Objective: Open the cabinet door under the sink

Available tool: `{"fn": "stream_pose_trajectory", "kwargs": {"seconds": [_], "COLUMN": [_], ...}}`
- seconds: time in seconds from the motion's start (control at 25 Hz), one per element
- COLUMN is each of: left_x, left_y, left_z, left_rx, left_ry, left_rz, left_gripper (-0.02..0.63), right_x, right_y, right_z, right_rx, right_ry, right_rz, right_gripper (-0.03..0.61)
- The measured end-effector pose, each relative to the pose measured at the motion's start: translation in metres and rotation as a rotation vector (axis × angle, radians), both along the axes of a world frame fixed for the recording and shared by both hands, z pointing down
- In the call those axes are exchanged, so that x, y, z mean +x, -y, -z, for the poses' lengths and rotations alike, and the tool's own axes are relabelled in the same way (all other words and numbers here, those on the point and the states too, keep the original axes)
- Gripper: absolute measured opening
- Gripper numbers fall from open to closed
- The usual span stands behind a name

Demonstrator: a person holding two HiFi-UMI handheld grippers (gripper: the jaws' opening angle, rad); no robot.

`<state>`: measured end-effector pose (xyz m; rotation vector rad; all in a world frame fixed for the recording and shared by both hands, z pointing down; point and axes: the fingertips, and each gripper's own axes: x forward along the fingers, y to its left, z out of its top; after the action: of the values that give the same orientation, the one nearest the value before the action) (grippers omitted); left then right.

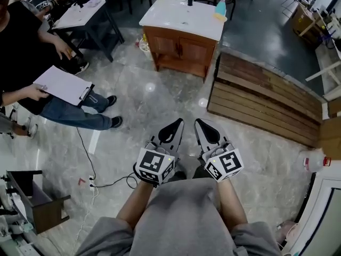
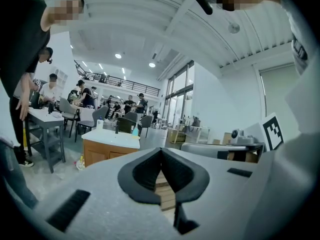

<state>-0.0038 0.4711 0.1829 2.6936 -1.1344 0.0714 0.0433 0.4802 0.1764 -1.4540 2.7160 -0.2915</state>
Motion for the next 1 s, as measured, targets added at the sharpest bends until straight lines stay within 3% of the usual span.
{"fn": "stream_pose_trajectory", "kwargs": {"seconds": [0.56,1.0], "left_x": [-0.006,0.034], "left_y": [0.076,0.171], "left_z": [-0.014,-0.016], "left_rx": [-0.018,-0.034], "left_ry": [0.013,0.07], "left_rz": [0.008,0.046], "left_gripper": [0.008,0.008], "right_x": [-0.002,0.041], "right_y": [0.077,0.176], "right_z": [-0.02,-0.021], "right_rx": [-0.034,-0.038], "right_ry": [0.001,0.036], "right_rz": [-0.005,0.02], "right_gripper": [0.009,0.009]}}
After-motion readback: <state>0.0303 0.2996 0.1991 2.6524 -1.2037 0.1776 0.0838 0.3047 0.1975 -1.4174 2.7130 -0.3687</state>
